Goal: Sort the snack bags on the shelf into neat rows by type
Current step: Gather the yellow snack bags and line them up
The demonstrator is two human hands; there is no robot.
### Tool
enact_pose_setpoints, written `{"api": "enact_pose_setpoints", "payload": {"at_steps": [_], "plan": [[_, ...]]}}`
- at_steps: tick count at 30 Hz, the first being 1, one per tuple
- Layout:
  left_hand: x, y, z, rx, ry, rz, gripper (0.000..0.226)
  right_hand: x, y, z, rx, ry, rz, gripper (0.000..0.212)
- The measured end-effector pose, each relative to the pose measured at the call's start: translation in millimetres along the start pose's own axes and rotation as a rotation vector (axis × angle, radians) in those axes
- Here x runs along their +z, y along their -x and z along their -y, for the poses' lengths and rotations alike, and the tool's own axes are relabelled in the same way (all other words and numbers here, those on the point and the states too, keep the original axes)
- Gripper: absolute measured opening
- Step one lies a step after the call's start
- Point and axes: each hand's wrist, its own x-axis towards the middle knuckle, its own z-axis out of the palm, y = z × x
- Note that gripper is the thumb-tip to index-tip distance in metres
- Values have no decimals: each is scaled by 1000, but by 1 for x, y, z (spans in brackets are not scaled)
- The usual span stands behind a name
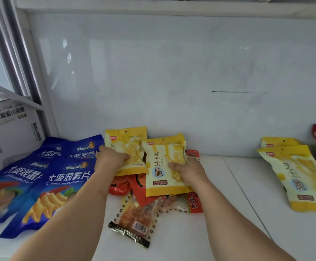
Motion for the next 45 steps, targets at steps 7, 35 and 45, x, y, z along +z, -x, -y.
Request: {"api": "enact_pose_setpoints", "payload": {"at_steps": [7, 35, 45], "plan": [[-12, 3, -1, -19, 234, 127, 68, -11, 2, -1, 1, -93, -125, 66], [141, 271, -91, 375, 979, 623, 47, -269, 87, -123, -83, -268, -391, 42], [210, 351, -110, 292, 819, 601, 15, -361, 77, -197, -31, -133, -292, 42]]}}
